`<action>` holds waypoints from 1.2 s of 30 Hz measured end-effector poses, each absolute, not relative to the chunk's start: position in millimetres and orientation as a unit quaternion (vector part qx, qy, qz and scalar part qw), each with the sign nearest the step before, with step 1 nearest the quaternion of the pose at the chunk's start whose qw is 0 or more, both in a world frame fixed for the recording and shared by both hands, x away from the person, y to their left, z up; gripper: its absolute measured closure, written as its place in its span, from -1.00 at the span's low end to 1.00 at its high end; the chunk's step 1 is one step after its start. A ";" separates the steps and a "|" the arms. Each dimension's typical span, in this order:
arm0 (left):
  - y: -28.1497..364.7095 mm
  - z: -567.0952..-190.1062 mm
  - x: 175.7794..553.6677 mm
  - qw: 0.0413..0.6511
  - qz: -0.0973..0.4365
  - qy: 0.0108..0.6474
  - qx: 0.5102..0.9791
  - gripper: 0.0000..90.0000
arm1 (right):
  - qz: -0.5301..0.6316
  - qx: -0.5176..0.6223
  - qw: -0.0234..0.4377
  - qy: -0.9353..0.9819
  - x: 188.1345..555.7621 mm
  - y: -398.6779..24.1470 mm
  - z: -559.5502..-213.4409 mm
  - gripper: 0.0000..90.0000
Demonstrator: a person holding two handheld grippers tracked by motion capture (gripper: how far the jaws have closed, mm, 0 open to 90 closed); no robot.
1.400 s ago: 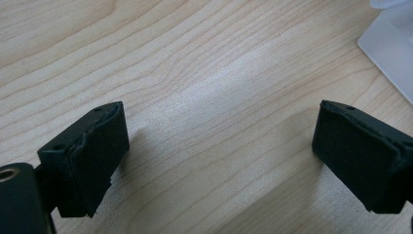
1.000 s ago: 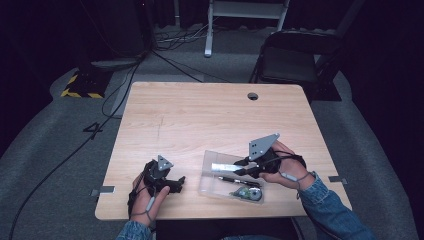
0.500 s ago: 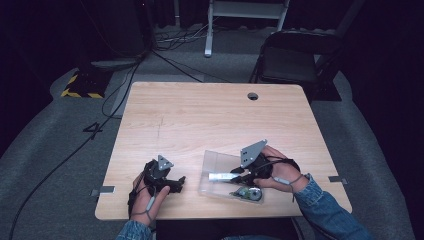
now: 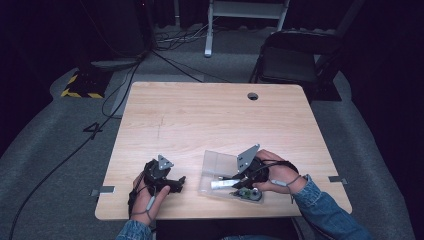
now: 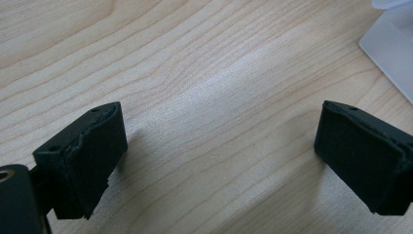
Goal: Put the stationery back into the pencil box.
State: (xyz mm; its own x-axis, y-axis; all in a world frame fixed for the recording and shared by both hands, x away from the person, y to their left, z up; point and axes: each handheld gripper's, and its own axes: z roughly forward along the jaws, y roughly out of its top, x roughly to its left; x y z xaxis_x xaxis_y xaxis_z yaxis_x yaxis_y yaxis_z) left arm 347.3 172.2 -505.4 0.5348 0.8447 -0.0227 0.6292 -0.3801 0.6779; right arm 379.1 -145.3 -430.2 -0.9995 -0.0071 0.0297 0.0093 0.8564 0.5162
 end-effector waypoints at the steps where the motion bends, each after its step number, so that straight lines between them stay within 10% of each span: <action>1: 172.2 -505.4 347.4 0.324 0.166 0.453 0.814 -0.88 | -0.267 0.002 0.016 -0.964 379.5 -145.3 -430.6 0.59; 36: 171.8 -505.3 347.9 0.323 0.166 0.453 0.814 -0.89 | -0.265 -0.005 0.029 -0.964 389.8 -144.8 -454.3 0.58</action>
State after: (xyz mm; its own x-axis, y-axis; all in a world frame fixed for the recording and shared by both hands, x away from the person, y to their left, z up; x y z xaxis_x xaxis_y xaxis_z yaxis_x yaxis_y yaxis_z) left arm 347.9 171.8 -505.3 0.5344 0.8449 -0.0226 0.6311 -0.3811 0.6757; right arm 389.8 -144.8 -454.3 -0.9983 -0.0051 0.0582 0.0254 0.8595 0.5106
